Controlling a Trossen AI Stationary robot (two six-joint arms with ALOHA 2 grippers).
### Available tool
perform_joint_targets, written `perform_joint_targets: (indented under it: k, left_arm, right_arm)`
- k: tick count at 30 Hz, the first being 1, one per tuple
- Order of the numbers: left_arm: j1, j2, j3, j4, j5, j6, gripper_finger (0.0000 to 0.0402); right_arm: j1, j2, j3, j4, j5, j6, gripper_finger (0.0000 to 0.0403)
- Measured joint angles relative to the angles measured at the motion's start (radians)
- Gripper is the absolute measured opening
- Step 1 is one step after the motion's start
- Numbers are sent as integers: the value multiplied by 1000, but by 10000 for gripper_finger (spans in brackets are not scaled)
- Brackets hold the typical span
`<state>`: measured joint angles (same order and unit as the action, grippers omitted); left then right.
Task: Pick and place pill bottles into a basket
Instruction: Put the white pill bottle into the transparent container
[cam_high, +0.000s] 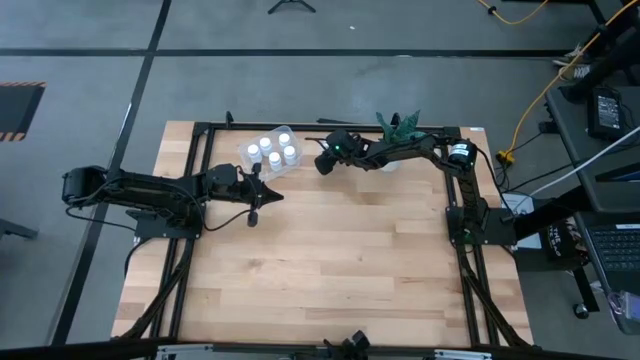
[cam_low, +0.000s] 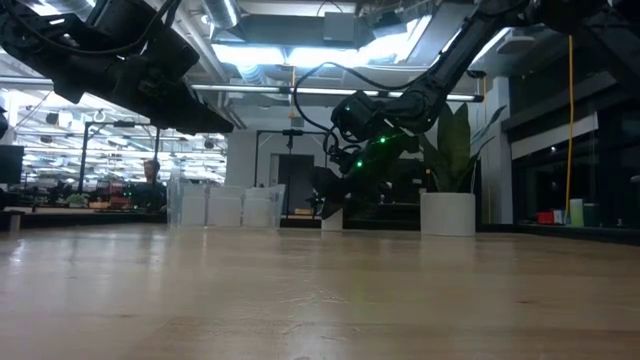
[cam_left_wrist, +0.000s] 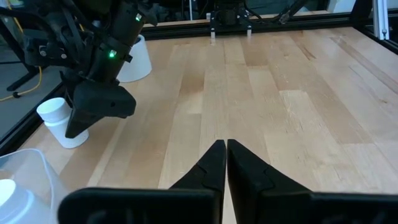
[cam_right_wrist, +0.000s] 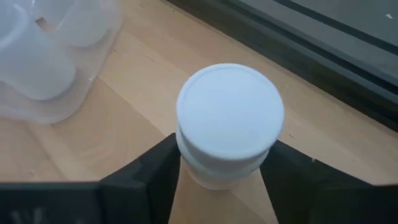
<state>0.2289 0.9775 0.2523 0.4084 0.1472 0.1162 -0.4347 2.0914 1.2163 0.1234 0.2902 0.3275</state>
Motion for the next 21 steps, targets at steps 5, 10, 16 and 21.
perform_joint_targets:
  k: [5, 10, 16, 21]
  left_arm:
    - [0, 0, 0, 0, 0, -1, 6]
    - [0, 0, 0, 0, 0, -1, 6]
    - [0, 0, 0, 0, 0, 0, 10]
    - [0, 0, 0, 0, 0, 0, 12]
  right_arm:
    - [0, 0, 0, 0, -3, 0, 193]
    - [0, 0, 0, 0, -4, -26, 198]
    - [0, 0, -2, 13, -7, -46, 210]
    - [0, 0, -2, 14, -26, -46, 217]
